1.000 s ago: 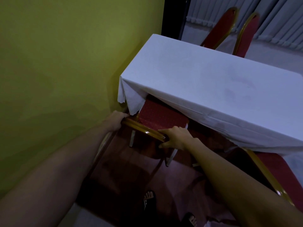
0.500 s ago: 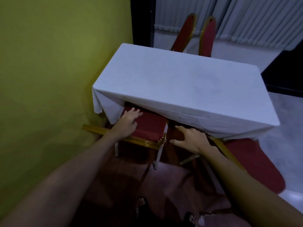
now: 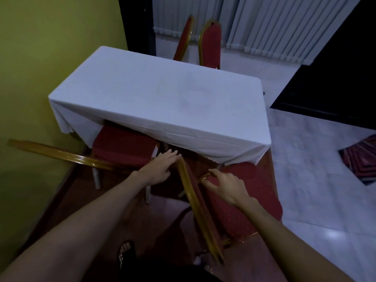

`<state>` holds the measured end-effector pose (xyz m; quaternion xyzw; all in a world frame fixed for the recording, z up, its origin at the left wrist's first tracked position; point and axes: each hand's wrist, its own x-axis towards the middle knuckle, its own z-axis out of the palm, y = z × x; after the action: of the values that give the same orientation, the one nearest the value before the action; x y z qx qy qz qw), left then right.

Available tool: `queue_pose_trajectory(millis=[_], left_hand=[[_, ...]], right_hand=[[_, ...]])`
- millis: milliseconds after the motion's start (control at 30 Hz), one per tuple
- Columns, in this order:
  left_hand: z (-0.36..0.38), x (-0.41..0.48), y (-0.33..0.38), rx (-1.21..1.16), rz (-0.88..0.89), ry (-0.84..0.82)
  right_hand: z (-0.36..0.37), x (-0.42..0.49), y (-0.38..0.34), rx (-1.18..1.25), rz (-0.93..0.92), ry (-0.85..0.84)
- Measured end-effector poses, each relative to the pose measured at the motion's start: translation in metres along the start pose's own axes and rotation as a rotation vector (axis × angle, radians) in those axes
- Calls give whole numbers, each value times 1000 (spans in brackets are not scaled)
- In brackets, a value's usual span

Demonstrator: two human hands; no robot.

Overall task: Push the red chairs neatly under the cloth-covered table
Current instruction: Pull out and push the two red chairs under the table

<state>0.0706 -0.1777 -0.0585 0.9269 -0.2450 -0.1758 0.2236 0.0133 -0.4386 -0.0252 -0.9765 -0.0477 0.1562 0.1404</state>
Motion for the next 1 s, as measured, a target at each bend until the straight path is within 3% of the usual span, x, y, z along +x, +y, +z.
queue_pose_trajectory(millis=[233, 400, 600, 1000], left_hand=[[28, 10, 55, 234, 137, -124], [26, 13, 56, 360, 179, -19], [31, -5, 68, 344, 129, 61], [104, -140, 136, 190, -372, 41]], right_hand=[[0, -20, 8, 72, -251, -255], [19, -19, -15, -16, -286, -378], [30, -17, -30, -75, -307, -470], [78, -108, -21, -132, -638, -606]])
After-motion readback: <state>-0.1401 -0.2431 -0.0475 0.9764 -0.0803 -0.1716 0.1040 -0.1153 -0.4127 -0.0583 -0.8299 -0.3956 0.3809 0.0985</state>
